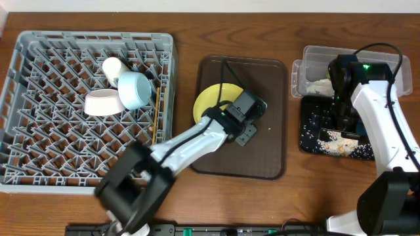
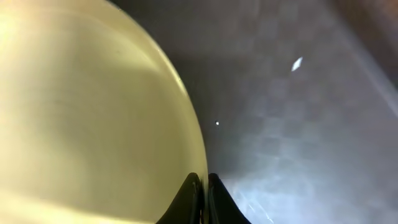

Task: Sort waste into correct bins and load items into the dishwasher
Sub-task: 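Grasp the yellow plate edge with the left gripper and lift, then carry the yellow plate left and stand it upright in the rack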

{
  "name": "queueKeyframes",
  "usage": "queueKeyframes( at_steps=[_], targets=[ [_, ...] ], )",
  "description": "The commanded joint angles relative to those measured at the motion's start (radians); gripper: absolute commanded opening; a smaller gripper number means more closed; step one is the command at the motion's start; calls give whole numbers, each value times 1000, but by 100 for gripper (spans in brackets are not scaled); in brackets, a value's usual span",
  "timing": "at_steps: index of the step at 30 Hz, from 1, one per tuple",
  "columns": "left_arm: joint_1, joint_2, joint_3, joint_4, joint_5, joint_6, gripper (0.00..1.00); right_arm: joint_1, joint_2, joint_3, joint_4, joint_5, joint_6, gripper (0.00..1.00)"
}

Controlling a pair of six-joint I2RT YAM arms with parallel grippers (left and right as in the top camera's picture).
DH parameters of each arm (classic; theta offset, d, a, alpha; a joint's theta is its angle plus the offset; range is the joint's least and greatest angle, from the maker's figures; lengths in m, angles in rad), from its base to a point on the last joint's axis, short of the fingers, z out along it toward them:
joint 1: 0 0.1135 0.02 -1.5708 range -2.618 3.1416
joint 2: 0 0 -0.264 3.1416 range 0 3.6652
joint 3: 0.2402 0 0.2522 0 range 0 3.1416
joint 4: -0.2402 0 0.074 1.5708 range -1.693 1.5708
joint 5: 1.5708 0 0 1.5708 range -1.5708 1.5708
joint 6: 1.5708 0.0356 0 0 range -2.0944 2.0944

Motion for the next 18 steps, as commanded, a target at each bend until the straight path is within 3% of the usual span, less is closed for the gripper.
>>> queueKeyframes(
  at_steps=[1,6,9,18],
  targets=[
    [3,-139,-6,-16,5,-81,6,-11,1,2,1,7,10,99],
    [15,-320,-6,-51,14,-99,6,-11,1,2,-1,7,10,99],
    [58,-417,-6,-70,105,-99,6,-11,1,2,-1,7,10,99],
    [371,-589,-6,-104,451,-141,6,-11,1,2,-1,7,10,99]
  ],
)
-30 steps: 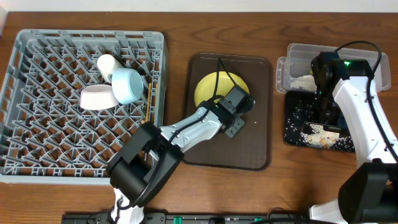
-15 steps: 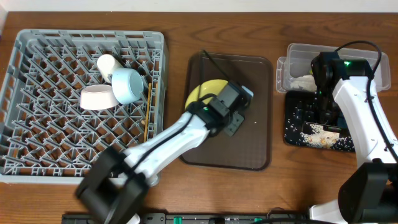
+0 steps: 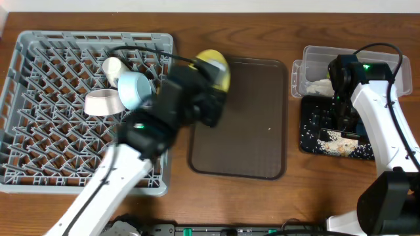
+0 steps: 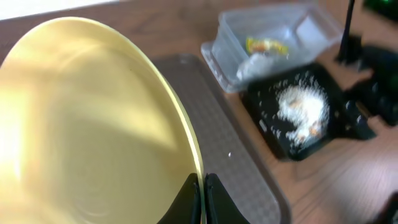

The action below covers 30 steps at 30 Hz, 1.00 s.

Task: Sort waste into correct bins and load items into the dishwasher
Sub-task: 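Carry the yellow plate left and stand it upright in the rack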

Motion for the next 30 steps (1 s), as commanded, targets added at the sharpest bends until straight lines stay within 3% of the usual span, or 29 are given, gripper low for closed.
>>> queueKeyframes(
  at_steps=[1,7,15,26,28,30],
  targets=[
    [136,-32,-6,-4,233,-21,6,-11,1,2,0,7,10,99],
    [406,-2,-6,-8,586,-32,6,-11,1,2,0,7,10,99],
    [622,132,-6,-7,917,-31,6,-11,1,2,0,7,10,99],
    [747,358,-6,-8,963,-16,6,-11,1,2,0,7,10,99],
    [752,377,-6,-6,962,-16,13,-11,1,2,0,7,10,99],
    [753,383,-6,-3,950,-15,29,-11,1,2,0,7,10,99]
  ],
)
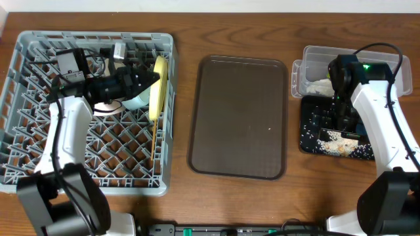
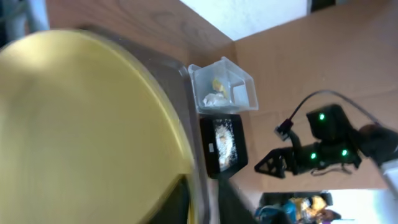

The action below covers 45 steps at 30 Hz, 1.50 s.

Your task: Sort waste into correct bins and load items into the dishwasher

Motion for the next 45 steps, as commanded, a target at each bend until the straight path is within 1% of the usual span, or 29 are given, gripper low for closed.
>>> queueKeyframes(
  at_steps=[1,2,4,6,12,16,19,22,25,27,28,29,31,34,37,40,42,45],
  targets=[
    [3,5,-6,1,-5,1,36,-11,1,2,0,7,10,99],
    [4,4,-6,1,-24,1,38,-11,1,2,0,7,10,99],
    [4,3,-6,0,-80,0,47,-11,1,2,-1,7,10,99],
    [4,1,-6,-1,-127,0,52,-11,1,2,-1,7,10,99],
    [4,-48,-6,-5,-287,-1,63,-11,1,2,2,6,10,99],
    [3,-121,-6,-22,-384,0,66,-10,1,2,46,-10,10,100],
    [3,-190,-6,-40,-438,0,68,0,1,2,129,-111,-13,99],
    [-8,-250,-6,-88,-518,1,70,21,1,2,264,-227,-94,99],
    [-34,-297,-6,-196,-688,5,72,39,1,2,401,-313,-145,99],
    [-56,-320,-6,-302,-854,3,74,45,1,2,468,-346,-184,99],
    [-65,-328,-6,-353,-935,-6,76,45,1,2,486,-346,-189,99],
    [-74,-335,-6,-411,-1020,-28,77,43,1,2,496,-346,-188,99],
    [-79,-346,-6,-517,-1118,-74,78,36,1,2,493,-345,-177,99],
    [-79,-357,-6,-657,-1155,-98,78,19,1,2,442,-342,-128,99],
    [-79,-390,-13,-723,-1158,-85,78,7,-16,-6,402,-341,-120,99],
    [-79,-465,-33,-716,-1176,-52,78,4,-59,-31,405,-332,-120,99],
    [-79,-547,-64,-681,-1170,-23,79,5,-116,-69,429,-315,-106,99],
    [-80,-690,-126,-611,-1077,39,79,5,-232,-157,499,-307,-101,99]
  ],
)
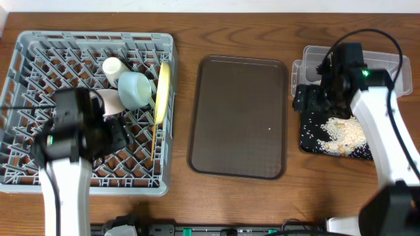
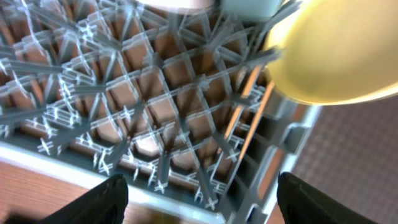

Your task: Sort waste into correct bins and load items into the dishwasher

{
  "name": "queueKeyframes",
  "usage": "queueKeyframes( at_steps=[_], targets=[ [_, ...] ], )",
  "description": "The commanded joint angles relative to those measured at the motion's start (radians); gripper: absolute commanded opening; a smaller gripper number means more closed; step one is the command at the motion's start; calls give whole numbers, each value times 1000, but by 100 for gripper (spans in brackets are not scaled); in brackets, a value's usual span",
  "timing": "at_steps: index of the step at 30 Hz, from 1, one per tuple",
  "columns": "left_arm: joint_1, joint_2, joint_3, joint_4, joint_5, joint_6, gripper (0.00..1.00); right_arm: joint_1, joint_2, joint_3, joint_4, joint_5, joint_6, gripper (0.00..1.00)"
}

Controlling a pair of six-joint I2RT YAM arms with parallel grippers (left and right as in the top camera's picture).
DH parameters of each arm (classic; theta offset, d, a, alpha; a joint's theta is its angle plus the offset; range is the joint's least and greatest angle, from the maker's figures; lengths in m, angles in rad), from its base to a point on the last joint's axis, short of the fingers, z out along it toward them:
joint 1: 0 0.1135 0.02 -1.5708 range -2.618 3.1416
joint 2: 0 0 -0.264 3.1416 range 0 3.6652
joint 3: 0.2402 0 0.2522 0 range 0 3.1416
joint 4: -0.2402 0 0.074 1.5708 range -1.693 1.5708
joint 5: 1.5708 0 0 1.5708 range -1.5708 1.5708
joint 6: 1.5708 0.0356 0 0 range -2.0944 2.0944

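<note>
The yellow plate point(image 1: 161, 92) stands on edge in the grey dish rack point(image 1: 39, 52), near its right wall; the left wrist view shows the yellow plate point(image 2: 339, 56) at upper right above the rack grid point(image 2: 155, 106). My left gripper point(image 1: 117, 131) hangs over the rack's middle, clear of the plate. Seen from the wrist, the left gripper point(image 2: 199, 211) is wide open with nothing between its fingers point(image 2: 102, 199). My right gripper point(image 1: 307, 98) is at the left end of the black tray point(image 1: 312, 141), which holds a pile of rice point(image 1: 341, 131). Its jaws are too dark to read.
In the rack sit a white cup point(image 1: 113, 65), a light blue cup point(image 1: 134, 90) and a wooden stick point(image 1: 154, 134). A brown serving tray point(image 1: 239, 118) lies bare in the middle. A clear plastic bin point(image 1: 380, 62) stands behind the black tray.
My left gripper has let go of the yellow plate, which now stands in the rack, and is open over the rack's middle. The right arm has moved left along the black tray.
My left gripper was shut on the yellow plate on the brown tray. Then it held the plate above the tray's far left corner, then on edge at the rack's right side. Now the plate stands there alone and the gripper is open.
</note>
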Motion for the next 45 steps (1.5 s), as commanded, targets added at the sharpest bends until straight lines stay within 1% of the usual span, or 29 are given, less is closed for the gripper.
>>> queueKeyframes(
  at_steps=[1,5,7,9,13,17,24,40,45],
  targets=[
    [-7,-160,-68,45,76,97,78,-8,-163,-94,60,16,23,99],
    [-46,-362,-164,131,95,111,79,-8,-392,-266,170,60,46,99],
    [-70,-439,-212,197,103,111,84,-9,-497,-328,186,119,68,99],
    [-98,-497,-263,268,103,111,87,-8,-595,-375,179,163,67,99],
    [-143,-525,-350,336,103,110,88,-8,-728,-419,122,195,67,99],
    [-158,-493,-378,315,103,110,88,-8,-803,-420,27,195,67,99],
    [-158,-448,-378,294,103,110,88,-8,-822,-420,-45,195,67,99],
    [-158,-425,-378,294,103,110,89,-8,-822,-420,-48,195,67,99],
    [-158,-425,-378,294,103,110,89,-3,-827,-421,-74,196,67,99]
  ],
)
